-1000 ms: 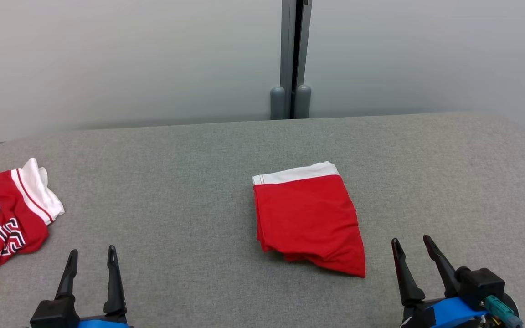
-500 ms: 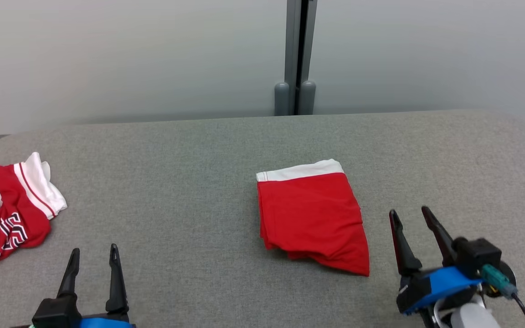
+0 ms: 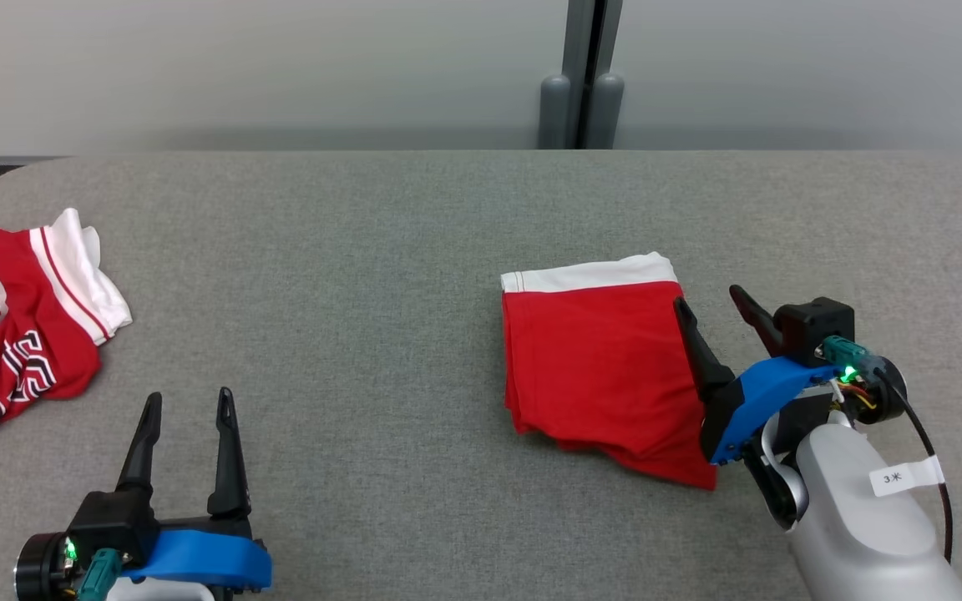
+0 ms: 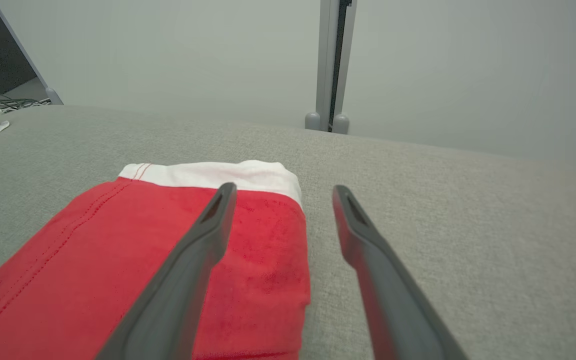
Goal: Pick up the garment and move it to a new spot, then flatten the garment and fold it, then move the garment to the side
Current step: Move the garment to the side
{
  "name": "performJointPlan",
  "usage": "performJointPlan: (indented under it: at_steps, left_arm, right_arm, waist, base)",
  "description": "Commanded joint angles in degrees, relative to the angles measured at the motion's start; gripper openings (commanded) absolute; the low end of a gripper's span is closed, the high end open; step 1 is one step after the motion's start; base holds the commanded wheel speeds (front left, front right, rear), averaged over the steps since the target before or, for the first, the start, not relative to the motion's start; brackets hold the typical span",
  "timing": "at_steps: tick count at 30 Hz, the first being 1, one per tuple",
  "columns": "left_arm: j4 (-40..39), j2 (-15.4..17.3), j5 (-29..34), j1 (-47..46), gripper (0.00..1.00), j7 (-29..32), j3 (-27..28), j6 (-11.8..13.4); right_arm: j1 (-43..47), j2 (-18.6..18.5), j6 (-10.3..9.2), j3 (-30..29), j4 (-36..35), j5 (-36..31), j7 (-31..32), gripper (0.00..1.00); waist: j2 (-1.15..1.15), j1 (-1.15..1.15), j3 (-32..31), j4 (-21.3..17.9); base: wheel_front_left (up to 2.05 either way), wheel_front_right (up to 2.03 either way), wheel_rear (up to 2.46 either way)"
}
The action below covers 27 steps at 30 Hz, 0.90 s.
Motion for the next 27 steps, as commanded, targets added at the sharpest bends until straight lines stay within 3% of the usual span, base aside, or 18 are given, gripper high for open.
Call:
performJointPlan:
  at_steps: [1, 10, 18, 19, 20, 27]
  left_arm:
    - [0.1, -0.1, -0.3, -1.2, 1.00, -0.1, 0.0, -0.2]
    - [0.3, -0.1, -0.6, -2.8, 1.00, -0.1, 0.0, -0.3]
    - [0.6, -0.2, -0.8, -4.0, 1.00, -0.1, -0.3, -0.5]
    - [0.7, -0.2, -0.9, -4.3, 1.00, -0.1, -0.3, -0.5]
    - [0.7, -0.2, -0.9, -4.4, 1.00, -0.1, -0.3, -0.5]
    - [-0.5, -0.2, -1.8, -5.9, 1.00, -0.1, 0.2, -0.5]
  right_arm:
    - [-1.4, -0.5, 0.01, 0.6, 2.3, 0.2, -0.3, 1.00]
    - [-3.8, -0.1, 0.02, 1.9, 15.4, 0.6, -1.8, 1.00]
    - [-5.4, 1.1, 0.02, 4.3, 22.2, 1.9, -1.6, 1.00]
    - [-5.8, 1.4, 0.02, 4.7, 22.8, 2.5, -1.8, 0.63]
    - [-6.2, 1.5, 0.02, 4.7, 23.0, 3.1, -2.2, 0.00]
    - [-12.6, -2.0, -0.01, 6.4, 22.2, 1.2, -5.5, 0.00]
  waist:
    - [0.00, -0.01, 1.2, 1.0]
    - [0.00, -0.01, 3.8, 1.7]
    - [0.00, -0.01, 5.5, 1.7]
    - [0.00, -0.01, 5.6, 1.7]
    - [0.00, -0.01, 5.7, 1.7]
    - [0.00, -0.01, 7.2, 1.2]
  base:
    - [0.00, 0.00, 0.00]
    - [0.00, 0.00, 0.00]
    - [0.00, 0.00, 0.00]
    - [0.00, 0.00, 0.00]
    - [0.00, 0.00, 0.00]
    - [0.00, 0.00, 0.00]
